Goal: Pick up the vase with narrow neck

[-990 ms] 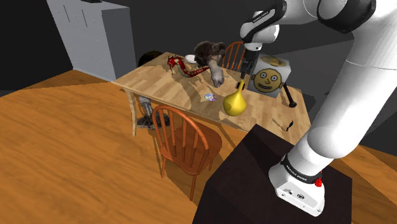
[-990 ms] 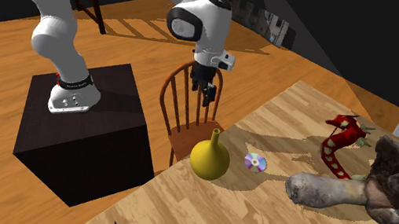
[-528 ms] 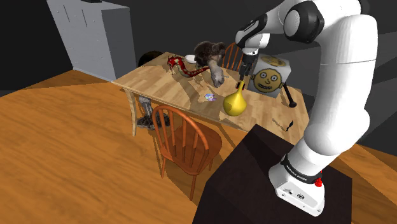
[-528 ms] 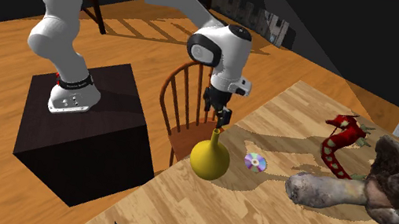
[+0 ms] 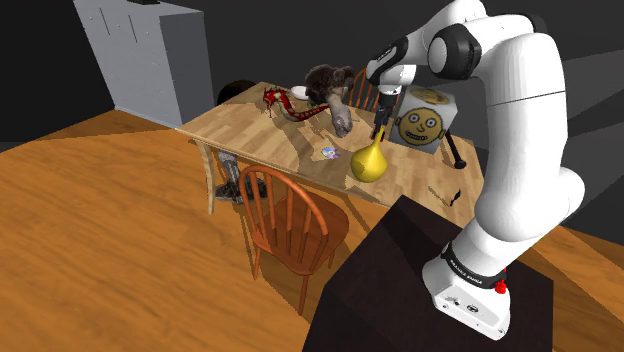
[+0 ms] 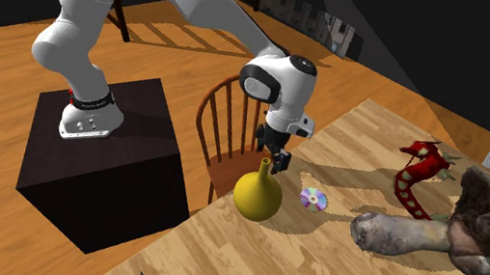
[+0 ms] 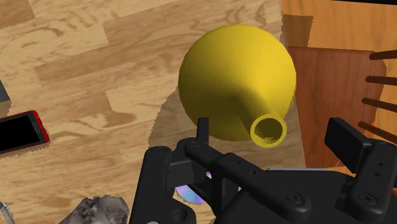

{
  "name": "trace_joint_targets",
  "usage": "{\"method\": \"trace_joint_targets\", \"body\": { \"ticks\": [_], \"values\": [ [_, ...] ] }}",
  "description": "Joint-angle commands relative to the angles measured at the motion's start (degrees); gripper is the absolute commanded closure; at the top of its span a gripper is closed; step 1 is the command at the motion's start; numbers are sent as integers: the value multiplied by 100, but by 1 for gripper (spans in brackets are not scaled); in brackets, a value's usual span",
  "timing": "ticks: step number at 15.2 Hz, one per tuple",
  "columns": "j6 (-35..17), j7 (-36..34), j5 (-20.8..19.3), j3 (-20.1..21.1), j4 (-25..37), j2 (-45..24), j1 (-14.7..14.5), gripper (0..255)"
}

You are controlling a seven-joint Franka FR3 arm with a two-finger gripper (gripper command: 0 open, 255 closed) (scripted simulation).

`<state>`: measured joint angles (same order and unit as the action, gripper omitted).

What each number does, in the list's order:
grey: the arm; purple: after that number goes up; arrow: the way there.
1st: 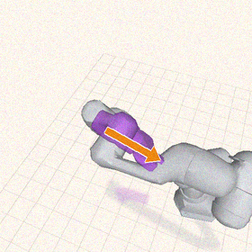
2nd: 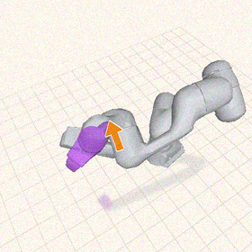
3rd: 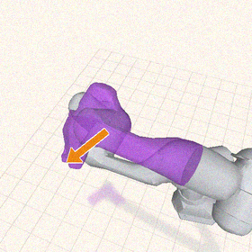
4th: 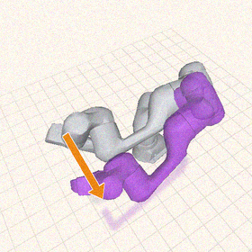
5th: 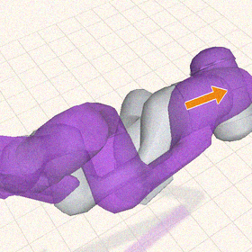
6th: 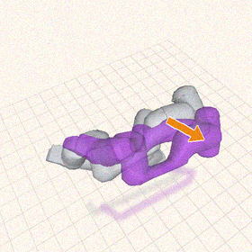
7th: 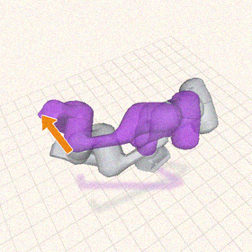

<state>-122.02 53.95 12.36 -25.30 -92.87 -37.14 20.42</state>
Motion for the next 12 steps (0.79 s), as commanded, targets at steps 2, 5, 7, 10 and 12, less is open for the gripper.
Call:
{"method": "trace_joint_targets", "body": {
  "ticks": [2, 5, 7, 10, 12],
  "values": [
    [-174, 17, 67, 54, 3, -180, 35, 0],
    [-174, 16, 67, 54, 0, -178, 35, 255],
    [-172, 16, 67, 54, 3, -179, 35, 255],
    [-173, 17, 67, 54, 1, -178, 35, 255],
    [-174, 17, 67, 54, 0, -177, 35, 255]
  ]
}}
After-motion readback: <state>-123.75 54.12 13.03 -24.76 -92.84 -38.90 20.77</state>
